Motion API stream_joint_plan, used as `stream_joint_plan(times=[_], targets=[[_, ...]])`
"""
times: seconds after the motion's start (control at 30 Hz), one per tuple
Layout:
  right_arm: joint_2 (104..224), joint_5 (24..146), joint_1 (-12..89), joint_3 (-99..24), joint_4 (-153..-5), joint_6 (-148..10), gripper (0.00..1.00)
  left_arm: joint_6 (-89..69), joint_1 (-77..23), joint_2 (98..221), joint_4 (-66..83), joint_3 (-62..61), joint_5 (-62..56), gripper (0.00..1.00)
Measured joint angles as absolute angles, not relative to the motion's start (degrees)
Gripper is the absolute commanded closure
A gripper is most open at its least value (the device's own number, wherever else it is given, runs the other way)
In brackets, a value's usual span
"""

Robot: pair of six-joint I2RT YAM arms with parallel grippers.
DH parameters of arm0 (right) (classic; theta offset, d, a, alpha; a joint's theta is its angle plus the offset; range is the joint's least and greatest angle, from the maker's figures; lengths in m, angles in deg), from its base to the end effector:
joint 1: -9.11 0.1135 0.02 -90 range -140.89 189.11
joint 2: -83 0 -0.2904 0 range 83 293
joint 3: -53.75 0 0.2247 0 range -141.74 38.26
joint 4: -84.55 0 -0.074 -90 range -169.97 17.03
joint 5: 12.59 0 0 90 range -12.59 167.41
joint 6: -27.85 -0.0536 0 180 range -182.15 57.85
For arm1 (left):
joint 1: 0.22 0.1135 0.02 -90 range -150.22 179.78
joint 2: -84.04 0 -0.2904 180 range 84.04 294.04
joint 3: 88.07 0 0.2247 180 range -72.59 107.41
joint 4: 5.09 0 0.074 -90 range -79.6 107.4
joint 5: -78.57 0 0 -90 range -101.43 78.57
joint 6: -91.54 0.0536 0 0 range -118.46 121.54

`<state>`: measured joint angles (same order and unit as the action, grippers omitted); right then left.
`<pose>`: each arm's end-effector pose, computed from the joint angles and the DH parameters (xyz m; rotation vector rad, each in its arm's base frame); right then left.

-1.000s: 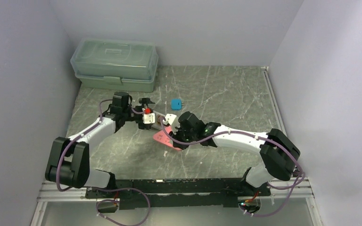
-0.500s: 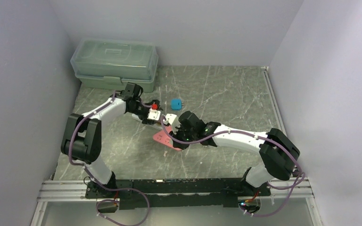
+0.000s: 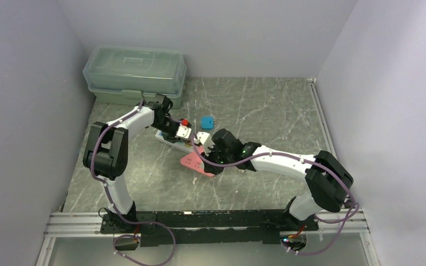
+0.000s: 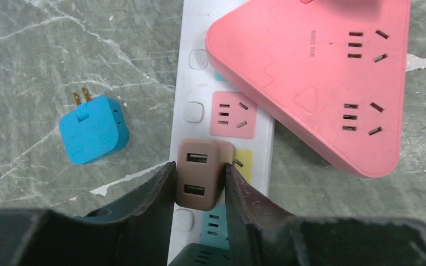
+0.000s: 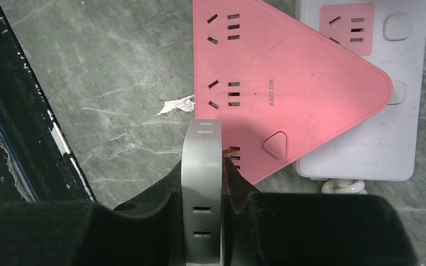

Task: Insert the plug
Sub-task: Insert the plug into the socket.

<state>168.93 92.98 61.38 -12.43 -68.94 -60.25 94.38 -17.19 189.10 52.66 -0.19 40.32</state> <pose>0.1708 0.2443 0.2365 -1.2427 2.1329 0.7259 0.3110 -0.1389 0.2241 1.9671 1.2019 -0.6930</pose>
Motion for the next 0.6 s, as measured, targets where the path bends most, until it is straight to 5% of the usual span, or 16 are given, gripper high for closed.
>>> stream_joint_plan(times=[0.1, 0.6], targets=[[168.93, 92.98, 60.97, -12.43, -68.85, -60.23, 1.00, 95.84, -17.28, 189.64, 54.58, 0.62, 40.32, 0.82], [169.46, 97.09, 57.51, -14.51, -64.70, -58.83, 1.00, 100.28, -18.09, 191.50, 58.86, 3.42, 39.86, 0.84]])
